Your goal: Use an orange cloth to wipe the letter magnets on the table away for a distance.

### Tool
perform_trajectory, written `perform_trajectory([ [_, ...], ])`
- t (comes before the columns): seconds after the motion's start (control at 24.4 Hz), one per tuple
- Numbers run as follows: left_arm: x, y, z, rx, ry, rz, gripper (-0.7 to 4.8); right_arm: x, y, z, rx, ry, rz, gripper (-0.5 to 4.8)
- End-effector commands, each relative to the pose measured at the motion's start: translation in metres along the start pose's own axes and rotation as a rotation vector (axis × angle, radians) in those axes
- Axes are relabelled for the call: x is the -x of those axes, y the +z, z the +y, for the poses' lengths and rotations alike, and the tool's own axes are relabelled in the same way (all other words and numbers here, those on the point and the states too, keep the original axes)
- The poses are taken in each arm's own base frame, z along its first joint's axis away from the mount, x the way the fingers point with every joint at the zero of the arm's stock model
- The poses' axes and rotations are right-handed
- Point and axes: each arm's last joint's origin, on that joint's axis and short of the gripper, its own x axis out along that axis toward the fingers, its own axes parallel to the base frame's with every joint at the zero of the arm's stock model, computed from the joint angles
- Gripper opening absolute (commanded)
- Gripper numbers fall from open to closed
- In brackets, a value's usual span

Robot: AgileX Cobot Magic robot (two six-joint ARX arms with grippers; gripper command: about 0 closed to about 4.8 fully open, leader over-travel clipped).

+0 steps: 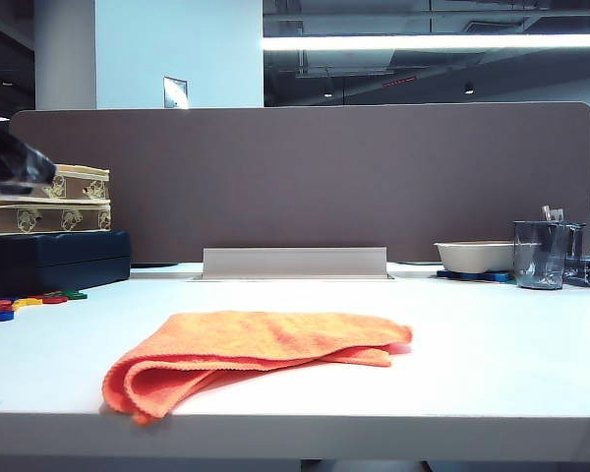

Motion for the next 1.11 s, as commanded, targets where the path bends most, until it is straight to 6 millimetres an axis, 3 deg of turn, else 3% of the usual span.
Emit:
perform_trajectory([
  [0.04,-0.002,-0.004,0.000,0.006,-0.007,-0.029,1.53,0.000,-0.001,0.000,-0.001,-0.002,-0.009,-0.05],
  [0.45,-0.008,-0.028,0.002,0.012,-0.002,0.013,1.52,0.000,-0.001,0.000,-0.001,-0.002,-0.009,-0.05],
  [1.11,-0.004,-0.022,0.003,0.008,0.021,-0.064,1.52,0.000,-0.001,0.000,-0.001,-0.002,-0.009,-0.05],
])
